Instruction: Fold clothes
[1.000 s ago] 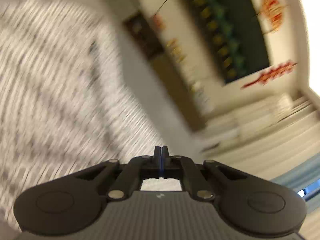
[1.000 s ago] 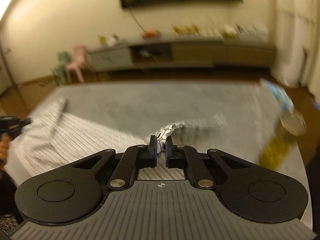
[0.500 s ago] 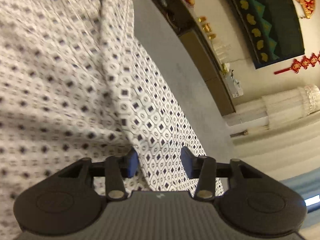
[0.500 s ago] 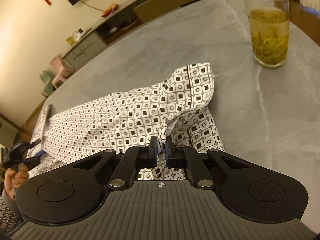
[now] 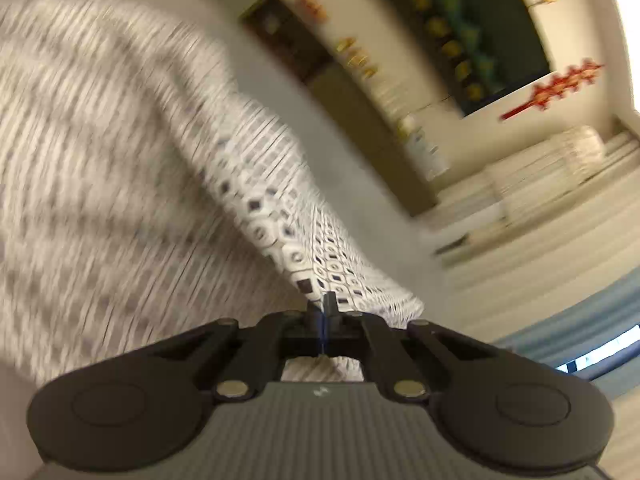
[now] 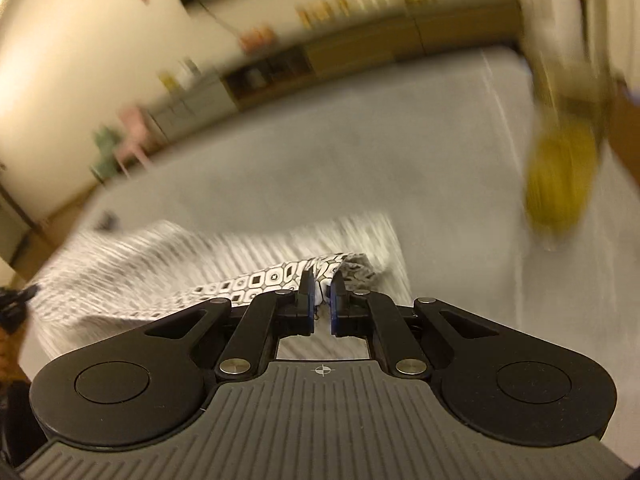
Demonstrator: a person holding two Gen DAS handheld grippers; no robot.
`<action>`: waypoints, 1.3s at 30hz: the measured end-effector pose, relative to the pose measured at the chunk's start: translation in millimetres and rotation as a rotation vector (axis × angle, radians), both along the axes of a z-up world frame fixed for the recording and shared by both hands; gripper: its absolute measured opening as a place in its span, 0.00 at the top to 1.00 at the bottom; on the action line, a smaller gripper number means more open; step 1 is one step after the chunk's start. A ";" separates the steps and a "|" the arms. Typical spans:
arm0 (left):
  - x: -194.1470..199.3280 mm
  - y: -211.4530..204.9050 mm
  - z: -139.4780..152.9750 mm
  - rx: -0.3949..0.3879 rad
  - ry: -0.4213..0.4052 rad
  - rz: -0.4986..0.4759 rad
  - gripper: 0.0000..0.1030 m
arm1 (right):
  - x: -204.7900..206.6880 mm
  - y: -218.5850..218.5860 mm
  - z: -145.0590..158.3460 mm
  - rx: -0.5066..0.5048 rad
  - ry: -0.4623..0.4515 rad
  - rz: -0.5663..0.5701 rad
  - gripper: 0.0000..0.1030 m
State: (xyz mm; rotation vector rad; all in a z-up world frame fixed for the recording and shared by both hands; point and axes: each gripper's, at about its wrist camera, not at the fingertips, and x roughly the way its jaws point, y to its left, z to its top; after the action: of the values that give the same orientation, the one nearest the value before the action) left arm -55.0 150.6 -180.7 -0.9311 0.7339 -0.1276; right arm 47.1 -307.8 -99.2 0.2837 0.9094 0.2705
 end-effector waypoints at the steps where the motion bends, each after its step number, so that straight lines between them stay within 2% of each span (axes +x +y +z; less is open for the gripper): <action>1: -1.7 -1.2 -7.1 -0.003 0.023 0.004 1.00 | 1.3 -4.1 -13.2 -0.005 0.036 -0.019 1.00; 3: 3.3 -5.1 -9.8 0.022 0.034 0.018 1.00 | 3.4 -7.9 -23.9 0.003 0.063 -0.030 1.00; 5: 12.1 -5.7 1.2 0.028 0.009 0.030 1.00 | 6.1 -8.9 -26.9 0.001 0.066 -0.031 1.00; 9: 5.5 -11.7 37.4 0.118 -0.079 0.017 1.00 | 5.1 -2.8 15.6 -0.014 -0.073 0.003 1.00; 10: -1.3 -13.3 36.9 0.135 -0.062 0.014 1.00 | 0.8 -4.0 20.9 -0.025 -0.081 0.006 1.00; 13: -10.2 -11.8 5.8 0.125 0.058 0.014 1.00 | 0.1 -5.2 -1.5 -0.055 0.043 0.045 1.00; 15: -11.8 -13.3 -11.7 0.128 0.103 0.026 1.00 | -0.9 -3.3 -28.1 -0.077 0.130 0.062 1.00; 16: -14.2 -14.2 -16.8 0.138 0.110 0.032 1.00 | -2.3 -3.2 -35.7 -0.074 0.145 0.060 1.00; 19: -11.6 -14.2 -28.8 0.153 0.123 0.045 0.99 | -4.8 -2.4 -38.3 -0.076 0.131 0.053 1.00; 25: 23.6 -13.8 -36.1 0.111 0.086 0.044 0.97 | 14.5 6.6 -34.3 -0.229 0.083 0.003 1.00; 28: 21.5 -16.2 -34.5 0.112 0.099 -0.003 0.97 | 14.3 6.7 -30.8 -0.281 0.095 -0.001 1.00; 29: 20.0 -16.3 -33.9 0.110 0.103 -0.017 0.97 | 13.5 6.6 -29.4 -0.298 0.101 0.001 0.98; 30: 12.6 -11.6 -32.6 0.089 0.100 -0.019 0.92 | 12.6 6.2 -28.0 -0.312 0.110 0.003 0.96; 31: 5.1 -6.5 -30.6 0.066 0.095 -0.018 0.90 | 10.7 5.6 -25.4 -0.330 0.121 0.000 0.85; 32: -1.5 1.2 -22.5 0.034 0.063 -0.002 0.87 | 7.9 5.5 -21.3 -0.359 0.129 -0.013 0.68; 33: -5.7 10.3 -10.1 -0.006 0.007 0.019 0.84 | 4.5 7.7 -13.6 -0.396 0.118 -0.035 0.64; 35: -20.7 37.6 12.2 -0.069 -0.093 0.081 0.79 | -6.2 19.8 18.7 -0.463 0.012 -0.089 0.62; 37: -25.6 68.2 27.9 -0.066 -0.144 0.166 0.77 | -16.1 43.7 53.9 -0.457 -0.112 -0.096 0.58; 39: -13.0 102.3 28.2 -0.053 -0.123 0.264 0.77 | -19.1 79.1 76.1 -0.414 -0.185 -0.031 0.55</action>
State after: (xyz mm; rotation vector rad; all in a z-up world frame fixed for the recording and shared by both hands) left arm -68.0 253.0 -152.4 -1.0532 0.4911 0.0281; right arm 28.1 -228.6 -23.1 -0.1092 0.7568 0.0734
